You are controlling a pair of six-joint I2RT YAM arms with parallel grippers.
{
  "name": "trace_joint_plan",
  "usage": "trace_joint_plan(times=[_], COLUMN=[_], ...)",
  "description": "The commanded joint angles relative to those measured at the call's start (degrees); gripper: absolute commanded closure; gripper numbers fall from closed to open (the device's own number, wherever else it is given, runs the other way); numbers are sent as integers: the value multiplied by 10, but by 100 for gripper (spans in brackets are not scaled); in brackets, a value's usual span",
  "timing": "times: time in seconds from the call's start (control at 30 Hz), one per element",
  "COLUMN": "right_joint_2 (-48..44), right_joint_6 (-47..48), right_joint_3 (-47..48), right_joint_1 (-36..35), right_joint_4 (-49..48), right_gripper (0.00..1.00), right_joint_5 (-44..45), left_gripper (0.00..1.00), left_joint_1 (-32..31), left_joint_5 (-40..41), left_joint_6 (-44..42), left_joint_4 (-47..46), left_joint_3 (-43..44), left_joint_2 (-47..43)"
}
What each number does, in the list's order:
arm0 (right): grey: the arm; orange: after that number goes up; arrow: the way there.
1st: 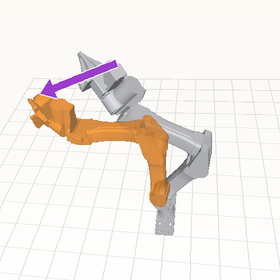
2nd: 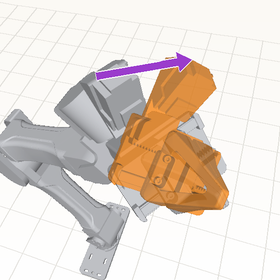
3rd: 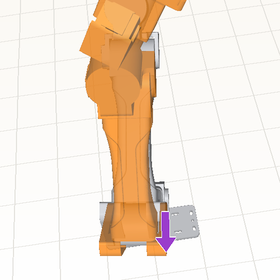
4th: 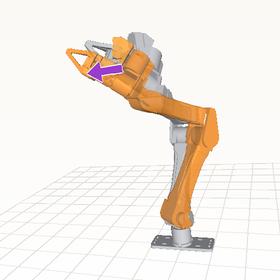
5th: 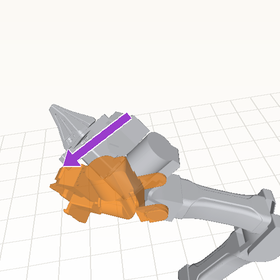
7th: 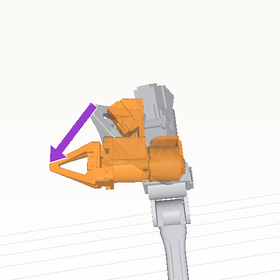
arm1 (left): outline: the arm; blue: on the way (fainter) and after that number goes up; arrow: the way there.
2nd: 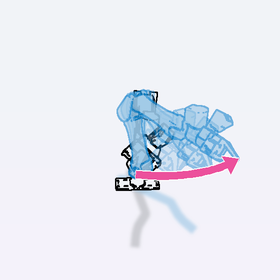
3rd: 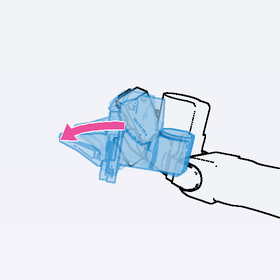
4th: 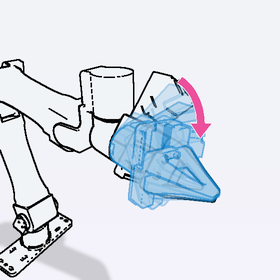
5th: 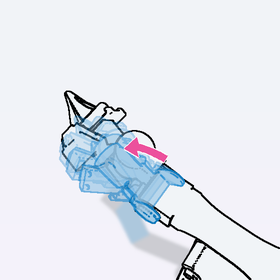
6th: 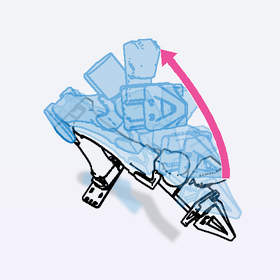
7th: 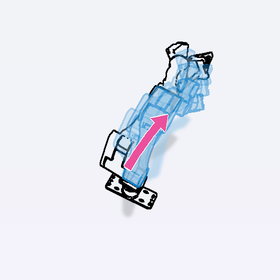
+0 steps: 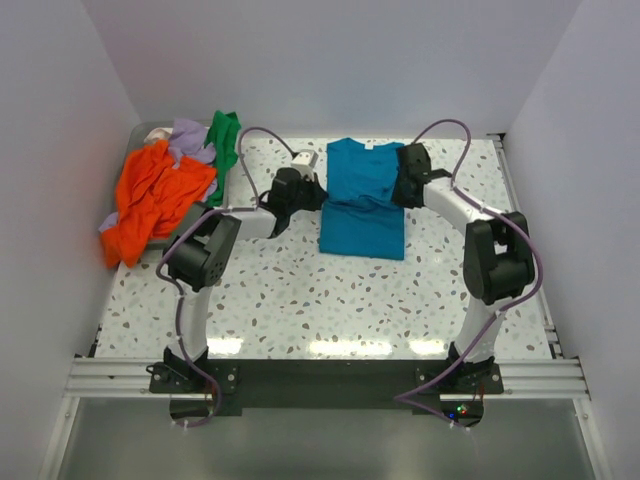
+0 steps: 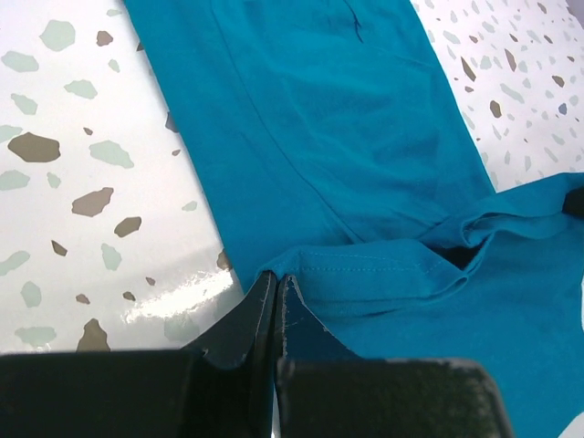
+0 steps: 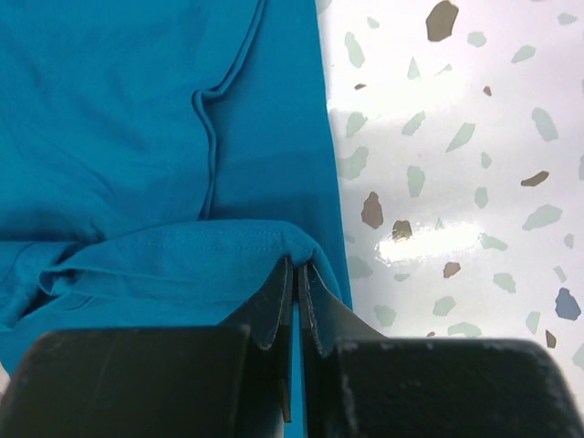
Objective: Fold and stack the t-shirts
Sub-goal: Fold the tshirt
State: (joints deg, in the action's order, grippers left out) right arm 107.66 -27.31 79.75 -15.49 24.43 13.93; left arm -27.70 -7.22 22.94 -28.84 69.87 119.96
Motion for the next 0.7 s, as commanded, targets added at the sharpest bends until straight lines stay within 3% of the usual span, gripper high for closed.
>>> trace_joint_plan(times=[0.0,0.17,0.2,0.23,0.27,0.3,0.33,0.4,0.67], right_joint_2=[11,34,40,50,55,59,62,60,-16], right_joint_6=[9,10,11,13,14,16,18,21,20], right_joint_3=[30,51,56,69,77,85,92,103,36], right_joint_1=[11,19,20,21,22,23,22,23,22], right_joint_4=[-14,-16,-15,-13,-9,-4,0,4,-13], right_gripper=[100,100,100,100,92,69,59,42,35], right_joint_5=[5,-8,-14,-17,-19,-21,-22,-24,-33], left_gripper=[100,100,95,71,60,54,45,40,35], left_joint_1=[8,12,13,13,13,13,13,13,12], left_joint_5=[-9,-4,-1,8,12,15,17,19,14], left_joint_6=[-10,-9,-6,-4,-4,-2,-3,-7,-20], left_joint_4=[-2,14,13,13,12,11,10,-1,-10], left_joint_3=[33,59,58,58,56,56,51,36,-41], left_joint_2=[14,33,33,31,25,21,16,-5,-76])
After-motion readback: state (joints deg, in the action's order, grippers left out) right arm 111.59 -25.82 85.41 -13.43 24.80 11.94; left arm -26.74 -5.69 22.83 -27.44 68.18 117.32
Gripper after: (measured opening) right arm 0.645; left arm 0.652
